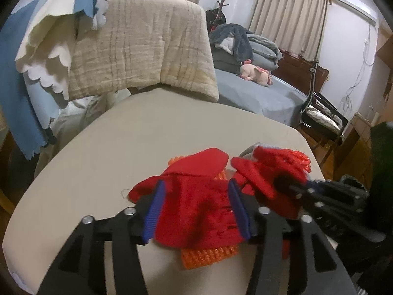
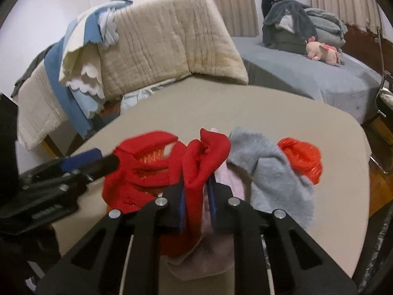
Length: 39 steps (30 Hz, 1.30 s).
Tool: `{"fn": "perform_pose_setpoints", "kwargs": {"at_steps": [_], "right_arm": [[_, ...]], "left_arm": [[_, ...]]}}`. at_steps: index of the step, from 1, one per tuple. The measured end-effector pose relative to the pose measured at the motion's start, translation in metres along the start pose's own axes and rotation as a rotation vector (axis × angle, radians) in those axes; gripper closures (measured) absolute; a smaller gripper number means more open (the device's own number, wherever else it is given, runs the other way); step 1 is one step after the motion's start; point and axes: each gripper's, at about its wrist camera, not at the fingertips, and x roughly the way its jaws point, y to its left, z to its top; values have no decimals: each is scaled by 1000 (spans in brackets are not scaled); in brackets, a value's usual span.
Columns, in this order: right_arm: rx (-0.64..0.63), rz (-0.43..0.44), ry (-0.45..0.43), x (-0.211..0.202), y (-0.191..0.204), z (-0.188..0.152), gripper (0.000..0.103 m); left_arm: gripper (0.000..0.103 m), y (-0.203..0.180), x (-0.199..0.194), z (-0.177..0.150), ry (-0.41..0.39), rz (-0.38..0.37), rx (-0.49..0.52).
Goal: Collect trash
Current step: 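Grasp a red cloth with the left tool while the right tool grasps a red glove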
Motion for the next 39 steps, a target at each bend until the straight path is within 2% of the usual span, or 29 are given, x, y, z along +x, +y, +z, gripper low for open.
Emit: {"fn": "perform_pose_setpoints", "kwargs": {"at_steps": [4,7,8,11,26,31,39], "right_arm": [[15,-5,-20,-12,-6,5,88],[22,-12,-27,-17,-12,6,88],[26,-13,-27,-18,-13,6,88],[33,-12,-36,-23,-16,7,88],[35,-24,-159,-80,-30,28,88],[47,-42,-186,-98,-39,31,88],[76,-80,-216,-128,-58,27,88]], "left_arm": [[47,-5,14,-1,34,8,20],[85,-10,26,-3,63,4,41],[93,-12,28,-3,69,-1,48],[100,-15,24,-2,49,-9,49],[100,-47,-33,39,-134,-101,47],[100,-68,-42,47,-161,-139,64],[100,-107,-48,44,-153,-207,104]]}}
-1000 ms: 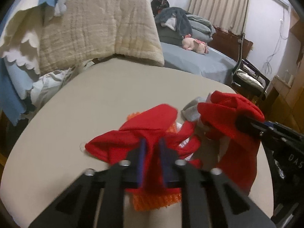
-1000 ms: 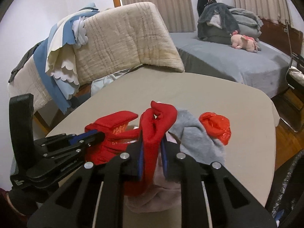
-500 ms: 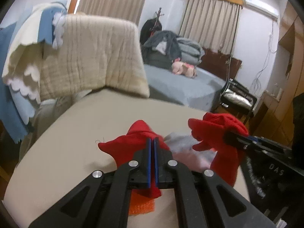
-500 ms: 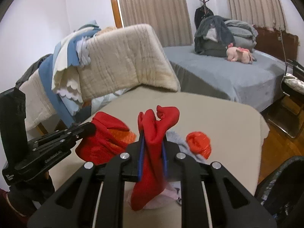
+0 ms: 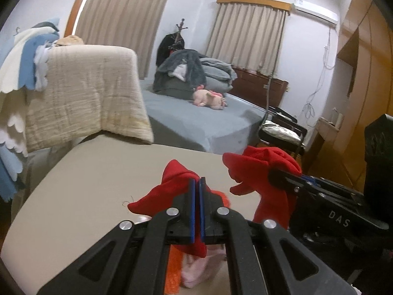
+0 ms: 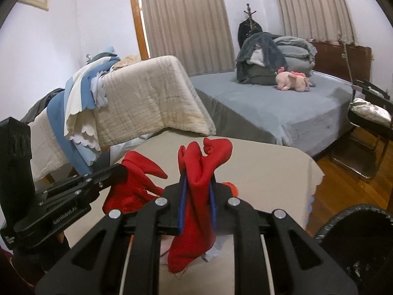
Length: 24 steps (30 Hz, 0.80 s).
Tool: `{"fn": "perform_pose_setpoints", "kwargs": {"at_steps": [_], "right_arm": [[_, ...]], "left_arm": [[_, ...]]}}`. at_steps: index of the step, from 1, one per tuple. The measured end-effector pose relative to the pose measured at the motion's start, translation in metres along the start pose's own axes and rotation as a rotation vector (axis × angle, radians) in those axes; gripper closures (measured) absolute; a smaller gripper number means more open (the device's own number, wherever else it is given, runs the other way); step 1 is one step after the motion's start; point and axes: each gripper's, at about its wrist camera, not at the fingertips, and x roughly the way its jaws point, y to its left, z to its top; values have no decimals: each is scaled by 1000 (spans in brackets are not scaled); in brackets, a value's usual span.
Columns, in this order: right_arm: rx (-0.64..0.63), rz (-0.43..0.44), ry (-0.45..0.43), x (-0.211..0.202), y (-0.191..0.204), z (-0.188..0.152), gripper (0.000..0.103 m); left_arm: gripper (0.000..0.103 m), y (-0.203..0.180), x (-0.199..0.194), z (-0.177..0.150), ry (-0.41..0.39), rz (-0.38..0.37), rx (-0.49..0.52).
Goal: Collect trash
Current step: 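Grasp a red cloth with the left tool while the right tool grasps a red glove, then carry the red cloth and red glove over the bin and release them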
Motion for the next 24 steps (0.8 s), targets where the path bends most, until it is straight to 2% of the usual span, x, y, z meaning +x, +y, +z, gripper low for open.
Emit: {"fn": "perform_pose_setpoints", "kwargs": {"at_steps": [11,24], "right_arm": [[42,-93,-29,-56,-45,-12,88],[98,-266,-56,-121,-113,-34,88]], "left_arm": [[100,-69,4,-1,10,-137,46],[100,-154,32,-9,55,-289,102]]}}
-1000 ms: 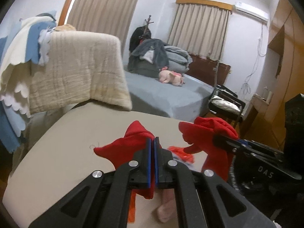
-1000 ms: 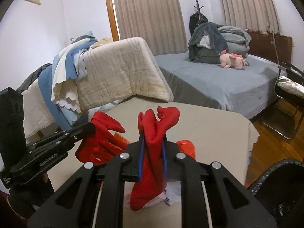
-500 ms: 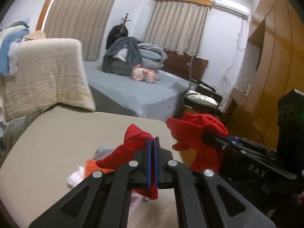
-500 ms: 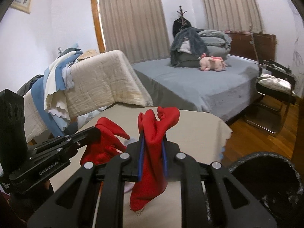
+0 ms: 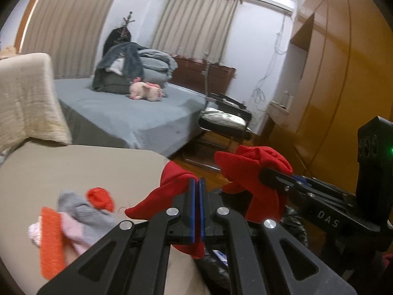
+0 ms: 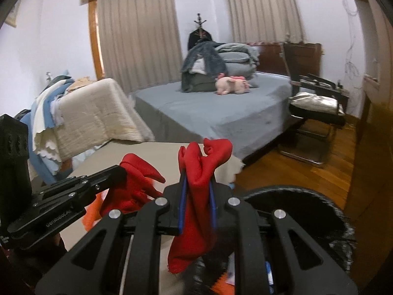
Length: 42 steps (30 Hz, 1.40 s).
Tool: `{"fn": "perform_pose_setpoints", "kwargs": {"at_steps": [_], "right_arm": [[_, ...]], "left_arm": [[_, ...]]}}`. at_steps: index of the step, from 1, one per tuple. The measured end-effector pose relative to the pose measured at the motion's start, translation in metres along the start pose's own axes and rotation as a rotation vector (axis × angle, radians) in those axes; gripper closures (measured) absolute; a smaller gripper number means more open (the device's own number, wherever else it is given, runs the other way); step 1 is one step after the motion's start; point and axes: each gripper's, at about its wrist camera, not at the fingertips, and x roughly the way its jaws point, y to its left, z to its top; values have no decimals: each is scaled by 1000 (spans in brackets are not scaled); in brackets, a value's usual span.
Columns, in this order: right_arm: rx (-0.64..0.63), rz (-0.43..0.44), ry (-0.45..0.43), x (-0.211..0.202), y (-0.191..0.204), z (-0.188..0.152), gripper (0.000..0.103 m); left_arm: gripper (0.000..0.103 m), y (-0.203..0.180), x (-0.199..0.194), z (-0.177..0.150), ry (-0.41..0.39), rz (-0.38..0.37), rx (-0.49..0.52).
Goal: Collect trash
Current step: 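Carry the red cloth and red glove over the bin and release them, then return both tools to the table and grasp the orange mesh net with the left tool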
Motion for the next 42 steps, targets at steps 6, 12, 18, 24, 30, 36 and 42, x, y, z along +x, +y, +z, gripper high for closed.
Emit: {"fn": "perform_pose_setpoints", "kwargs": {"at_steps": [6,12,18,24,30,36,42], "right_arm": [[27,-74,2,-14,-31,-11,88],[63,-135,15,-20,-59,-24,88],[89,-186,28,-22,-80,-33,88],[108,-244,56,-21,-101,-48,80],[138,-323,59,-23,-114,-59,40],[152,-325,8,-32,-108,-58,9],[131,-238,10,-19,-77,-49,6]], "left_arm": [[100,-28,21,-5,33,-65,20],[100,-52,43,-9,65,-111,43],[100,-76,63,-9,92,-161,65],[99,-91,79,-12,114,-194,89],[53,-79,77,-22,133,-184,53],[25,-53,53,-23,105,-56,79],[9,-13,17,-25,75,104,90]]}}
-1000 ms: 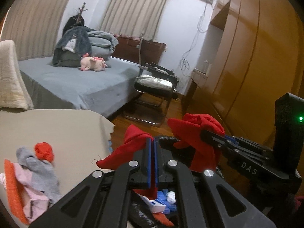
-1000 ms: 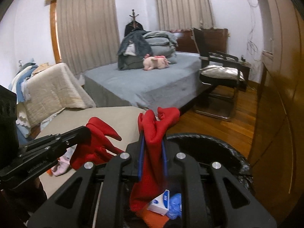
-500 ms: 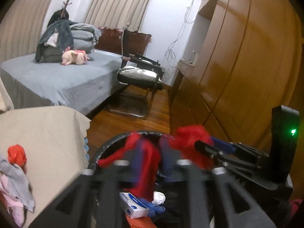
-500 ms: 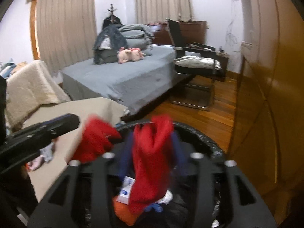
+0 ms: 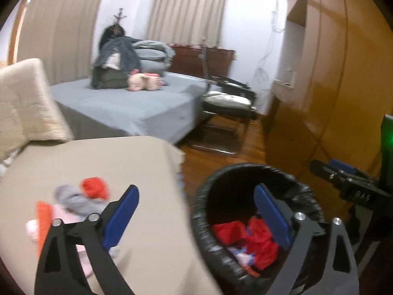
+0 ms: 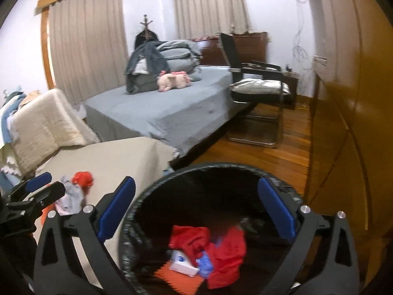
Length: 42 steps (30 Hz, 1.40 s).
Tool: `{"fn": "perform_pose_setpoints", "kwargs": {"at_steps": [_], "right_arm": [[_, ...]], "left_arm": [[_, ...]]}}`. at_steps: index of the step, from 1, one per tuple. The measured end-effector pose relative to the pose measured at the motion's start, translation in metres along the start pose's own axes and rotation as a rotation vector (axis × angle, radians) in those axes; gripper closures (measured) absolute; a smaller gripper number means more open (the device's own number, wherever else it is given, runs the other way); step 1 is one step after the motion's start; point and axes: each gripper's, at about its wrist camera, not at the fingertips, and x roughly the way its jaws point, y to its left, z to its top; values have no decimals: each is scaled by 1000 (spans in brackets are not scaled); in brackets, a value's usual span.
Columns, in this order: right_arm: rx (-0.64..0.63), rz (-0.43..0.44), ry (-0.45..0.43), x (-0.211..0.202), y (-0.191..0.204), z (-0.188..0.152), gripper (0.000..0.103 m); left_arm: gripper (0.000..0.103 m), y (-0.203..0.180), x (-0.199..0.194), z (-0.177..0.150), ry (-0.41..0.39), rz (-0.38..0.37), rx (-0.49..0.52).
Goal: Collect trash
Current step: 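Return both tools to the table and grasp the orange mesh net with the left tool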
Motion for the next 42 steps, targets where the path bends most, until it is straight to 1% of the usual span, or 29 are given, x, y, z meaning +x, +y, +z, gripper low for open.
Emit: {"fn": "perform_pose_setpoints", "kwargs": {"at_steps": [2,7,12,16,20,26,36,39,42], "right_arm": [[-16,38,9,6,17,1,6],[-62,116,22,20,60,-1,6],[-112,194,33,36,108,-5,6],[-142,233,38,49,142,-11,6],[-161,249,53,62,165,-17,6],[-184,256,83,79,186,-27,6],[-195,254,128,97,197,-39,6],[-197,257,137,100,198,-41,6],[-204,261,140,102,202,-41,6]], "left_arm": [[9,15,-9,-5,-2,41,-11],[9,66,-36,-23,-16,188,-49],[9,111,-52,-40,-7,290,-100],[10,140,-54,-52,13,342,-139],[14,157,-47,-63,39,369,-168],[19,168,-30,-77,82,367,-190],[25,183,-5,-90,134,388,-213],[28,185,0,-92,150,387,-218],[35,186,4,-92,163,385,-221]]}}
